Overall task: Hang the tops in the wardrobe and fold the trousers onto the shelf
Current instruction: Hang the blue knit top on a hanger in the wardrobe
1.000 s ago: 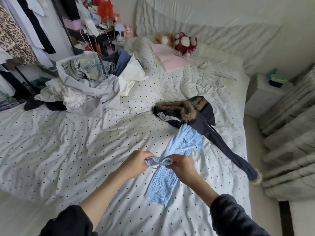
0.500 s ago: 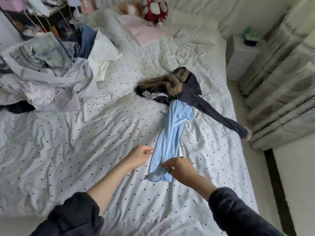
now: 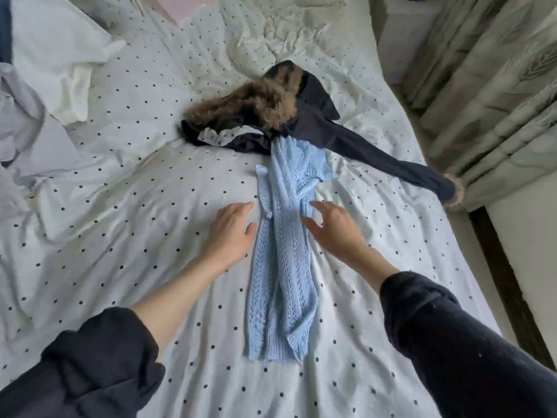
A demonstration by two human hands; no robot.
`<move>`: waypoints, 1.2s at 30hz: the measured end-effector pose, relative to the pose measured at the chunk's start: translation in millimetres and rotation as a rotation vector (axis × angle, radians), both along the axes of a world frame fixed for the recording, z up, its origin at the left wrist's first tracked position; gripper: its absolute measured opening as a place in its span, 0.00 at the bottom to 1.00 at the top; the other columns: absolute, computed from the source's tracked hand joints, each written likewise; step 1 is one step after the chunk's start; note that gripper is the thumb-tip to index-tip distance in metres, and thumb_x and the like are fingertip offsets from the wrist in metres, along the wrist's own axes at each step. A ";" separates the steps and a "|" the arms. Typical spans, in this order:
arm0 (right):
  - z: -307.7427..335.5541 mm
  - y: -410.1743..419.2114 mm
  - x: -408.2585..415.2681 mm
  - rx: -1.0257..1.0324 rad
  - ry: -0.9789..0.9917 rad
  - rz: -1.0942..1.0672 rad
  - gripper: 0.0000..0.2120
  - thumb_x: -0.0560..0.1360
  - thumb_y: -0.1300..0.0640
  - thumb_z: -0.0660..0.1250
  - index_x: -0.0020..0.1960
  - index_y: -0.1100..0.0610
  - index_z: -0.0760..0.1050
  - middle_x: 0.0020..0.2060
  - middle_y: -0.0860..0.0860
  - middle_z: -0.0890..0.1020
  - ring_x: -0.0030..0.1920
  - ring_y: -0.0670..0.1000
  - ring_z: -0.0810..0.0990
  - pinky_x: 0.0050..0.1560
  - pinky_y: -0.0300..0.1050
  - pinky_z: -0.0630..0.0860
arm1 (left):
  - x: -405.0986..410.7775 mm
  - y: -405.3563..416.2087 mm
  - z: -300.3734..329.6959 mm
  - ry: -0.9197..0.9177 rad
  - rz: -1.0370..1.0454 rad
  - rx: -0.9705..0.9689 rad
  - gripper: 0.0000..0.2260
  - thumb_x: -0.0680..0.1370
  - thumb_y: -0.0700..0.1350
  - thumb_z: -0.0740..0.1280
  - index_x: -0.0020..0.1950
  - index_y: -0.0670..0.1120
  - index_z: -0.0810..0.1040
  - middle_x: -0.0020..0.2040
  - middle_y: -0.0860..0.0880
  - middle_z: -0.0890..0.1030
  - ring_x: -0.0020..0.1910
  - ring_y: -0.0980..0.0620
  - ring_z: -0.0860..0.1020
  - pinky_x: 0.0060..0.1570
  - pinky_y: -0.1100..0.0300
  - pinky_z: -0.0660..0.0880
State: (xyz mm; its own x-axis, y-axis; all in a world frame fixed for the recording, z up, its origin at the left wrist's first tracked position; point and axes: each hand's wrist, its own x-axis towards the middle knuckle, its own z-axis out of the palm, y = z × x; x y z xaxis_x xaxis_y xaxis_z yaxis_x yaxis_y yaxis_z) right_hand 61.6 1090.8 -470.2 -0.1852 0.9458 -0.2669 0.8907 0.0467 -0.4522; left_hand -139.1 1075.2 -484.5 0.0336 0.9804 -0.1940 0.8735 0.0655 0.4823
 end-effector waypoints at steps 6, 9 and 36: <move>-28.1 96.9 -10.2 -0.021 0.034 -0.117 0.31 0.79 0.42 0.57 0.75 0.57 0.57 0.74 0.55 0.60 0.73 0.56 0.60 0.72 0.52 0.59 | 28.8 98.1 -14.4 -0.147 0.125 -0.003 0.28 0.80 0.50 0.62 0.76 0.43 0.56 0.75 0.44 0.61 0.73 0.47 0.60 0.71 0.54 0.57; -43.9 120.9 -14.8 -0.172 -0.009 -0.037 0.31 0.76 0.40 0.61 0.73 0.53 0.60 0.72 0.55 0.64 0.70 0.57 0.66 0.68 0.54 0.66 | 39.5 132.3 -20.4 -0.210 0.188 -0.115 0.29 0.77 0.52 0.67 0.75 0.46 0.62 0.72 0.45 0.67 0.70 0.47 0.67 0.67 0.56 0.63; 24.8 -83.6 39.4 -0.152 0.076 -0.301 0.15 0.78 0.48 0.62 0.56 0.57 0.80 0.54 0.53 0.83 0.51 0.53 0.82 0.52 0.43 0.75 | 28.7 -31.9 42.2 -0.124 -0.184 -0.225 0.09 0.78 0.47 0.64 0.53 0.46 0.81 0.50 0.48 0.83 0.50 0.49 0.80 0.53 0.55 0.75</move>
